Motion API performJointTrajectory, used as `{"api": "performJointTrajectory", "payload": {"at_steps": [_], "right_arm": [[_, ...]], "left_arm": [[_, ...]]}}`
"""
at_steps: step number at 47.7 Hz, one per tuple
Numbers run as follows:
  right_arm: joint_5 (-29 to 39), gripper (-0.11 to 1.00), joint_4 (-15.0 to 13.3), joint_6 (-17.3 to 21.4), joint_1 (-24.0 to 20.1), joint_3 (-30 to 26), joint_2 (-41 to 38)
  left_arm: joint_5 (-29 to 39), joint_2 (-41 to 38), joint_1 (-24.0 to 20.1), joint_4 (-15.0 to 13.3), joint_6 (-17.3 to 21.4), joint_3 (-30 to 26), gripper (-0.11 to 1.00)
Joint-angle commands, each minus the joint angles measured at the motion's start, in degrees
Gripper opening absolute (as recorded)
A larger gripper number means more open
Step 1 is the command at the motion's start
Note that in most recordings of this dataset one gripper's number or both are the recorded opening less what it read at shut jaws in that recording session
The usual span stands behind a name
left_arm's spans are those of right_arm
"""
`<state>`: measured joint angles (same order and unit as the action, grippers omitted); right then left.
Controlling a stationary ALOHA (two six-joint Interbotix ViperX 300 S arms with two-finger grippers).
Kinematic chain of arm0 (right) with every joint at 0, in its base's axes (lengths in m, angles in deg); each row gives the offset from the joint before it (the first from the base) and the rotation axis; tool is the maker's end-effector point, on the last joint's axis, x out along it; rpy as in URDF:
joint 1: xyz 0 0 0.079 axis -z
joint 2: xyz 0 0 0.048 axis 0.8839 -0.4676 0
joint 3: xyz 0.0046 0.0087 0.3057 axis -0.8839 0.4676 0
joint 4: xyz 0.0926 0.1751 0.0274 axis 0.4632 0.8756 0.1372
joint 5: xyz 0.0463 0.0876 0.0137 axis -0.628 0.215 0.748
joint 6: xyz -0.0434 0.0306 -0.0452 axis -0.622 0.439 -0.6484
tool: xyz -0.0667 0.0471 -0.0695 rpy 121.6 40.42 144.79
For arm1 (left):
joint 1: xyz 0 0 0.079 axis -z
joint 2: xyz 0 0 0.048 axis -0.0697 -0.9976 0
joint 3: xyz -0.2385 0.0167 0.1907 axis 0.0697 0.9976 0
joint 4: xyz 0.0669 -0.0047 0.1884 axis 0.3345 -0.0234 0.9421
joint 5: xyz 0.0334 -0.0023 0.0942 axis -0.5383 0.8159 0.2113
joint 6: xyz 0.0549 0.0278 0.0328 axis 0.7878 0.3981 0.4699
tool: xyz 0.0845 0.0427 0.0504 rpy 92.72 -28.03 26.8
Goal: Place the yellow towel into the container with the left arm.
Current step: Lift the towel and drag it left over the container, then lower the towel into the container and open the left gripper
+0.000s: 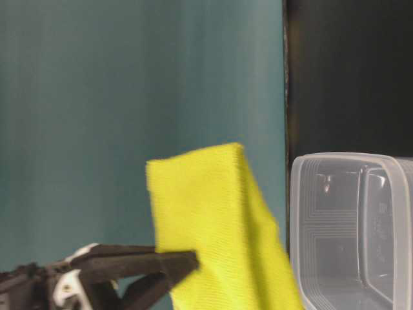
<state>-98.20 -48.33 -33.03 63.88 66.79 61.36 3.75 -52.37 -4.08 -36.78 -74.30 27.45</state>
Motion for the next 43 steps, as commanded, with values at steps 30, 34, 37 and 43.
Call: {"api": "performJointTrajectory", "payload": {"at_steps": [30, 34, 37, 43], "right_arm": [[-0.62, 0.75, 0.18, 0.26, 0.09, -0.7, -0.53], [-0.53, 0.75, 0.18, 0.26, 0.18, -0.79, -0.26], [-0.26, 0.75, 0.18, 0.26, 0.18, -0.88, -0.18], [0.18, 0.74, 0.18, 0.26, 0.18, -0.79, -0.18]], "left_arm": [[-10.46, 1.14, -2.37, 0.18, -1.14, 4.57, 0.87], [-12.83, 4.13, -2.29, 0.18, -1.05, 4.48, 0.83], [-15.47, 7.21, -2.11, 0.18, -1.23, 4.92, 0.84], [-19.6, 14.41, -0.88, 0.18, -1.14, 7.03, 0.85]]}}
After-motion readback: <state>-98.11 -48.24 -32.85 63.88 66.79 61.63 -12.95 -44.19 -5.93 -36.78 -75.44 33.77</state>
